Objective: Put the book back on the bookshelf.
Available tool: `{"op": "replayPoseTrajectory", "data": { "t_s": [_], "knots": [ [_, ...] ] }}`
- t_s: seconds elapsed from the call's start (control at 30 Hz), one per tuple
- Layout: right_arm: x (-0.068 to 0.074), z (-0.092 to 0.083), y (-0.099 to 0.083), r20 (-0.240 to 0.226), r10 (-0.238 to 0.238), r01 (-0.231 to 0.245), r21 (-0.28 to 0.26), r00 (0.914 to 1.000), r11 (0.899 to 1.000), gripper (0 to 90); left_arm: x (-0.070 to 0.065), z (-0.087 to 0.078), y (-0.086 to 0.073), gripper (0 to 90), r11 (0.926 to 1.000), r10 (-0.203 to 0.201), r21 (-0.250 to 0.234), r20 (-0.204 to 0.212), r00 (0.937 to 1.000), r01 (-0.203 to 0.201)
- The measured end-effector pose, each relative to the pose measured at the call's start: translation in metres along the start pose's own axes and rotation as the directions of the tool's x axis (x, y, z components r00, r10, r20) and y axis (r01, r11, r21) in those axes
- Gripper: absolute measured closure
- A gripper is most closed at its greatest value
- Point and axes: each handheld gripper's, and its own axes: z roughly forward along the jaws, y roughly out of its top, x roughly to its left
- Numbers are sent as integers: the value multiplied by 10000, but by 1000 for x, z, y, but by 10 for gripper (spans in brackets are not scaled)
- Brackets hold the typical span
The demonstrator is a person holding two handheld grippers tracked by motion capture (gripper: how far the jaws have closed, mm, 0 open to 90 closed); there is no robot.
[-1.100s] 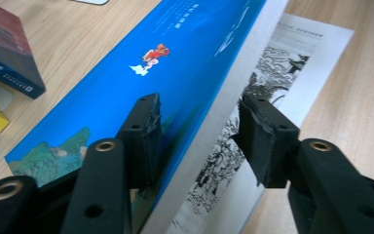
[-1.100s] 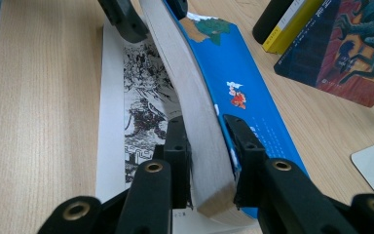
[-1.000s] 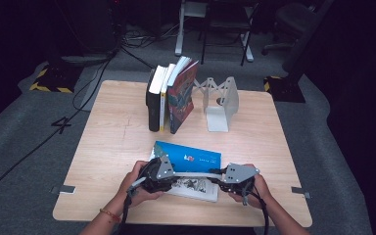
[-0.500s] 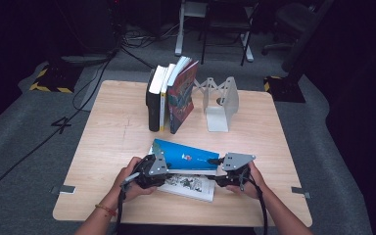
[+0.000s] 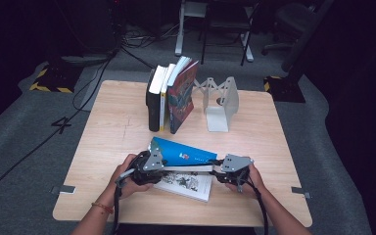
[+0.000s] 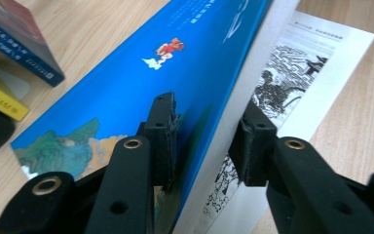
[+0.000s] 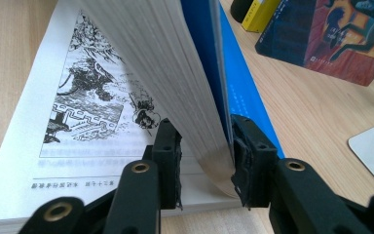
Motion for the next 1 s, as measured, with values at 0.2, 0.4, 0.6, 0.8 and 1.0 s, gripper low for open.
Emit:
{"op": "replayPoseTrajectory", "data": {
  "t_s": [0.2, 0.4, 0.6, 0.8, 1.0],
  "knots": [
    [3, -3, 7, 0, 66, -66, -89, 10000, 9999, 688, -8, 3, 8, 607, 9996, -240, 143, -535, 9983, 248],
    [10, -4, 14, -55, -129, 129, -37, 9999, 9999, 709, -24, 12, 24, 600, 9992, -257, 295, -821, 9963, 282],
    [14, -3, 17, 10, -205, 205, 93, 9998, 9997, 710, -37, 19, 34, 604, 9994, -348, -5, -840, 9959, 348],
    [17, -2, 19, 17, -277, 277, 180, 9996, 9995, 707, -44, 21, 39, 611, 9992, -293, -289, -697, 9971, 273],
    [18, 0, 20, 2, -269, 268, 249, 9996, 9993, 698, -52, 26, 46, 622, 9998, -63, -188, -916, 9958, 46]
  ]
}}
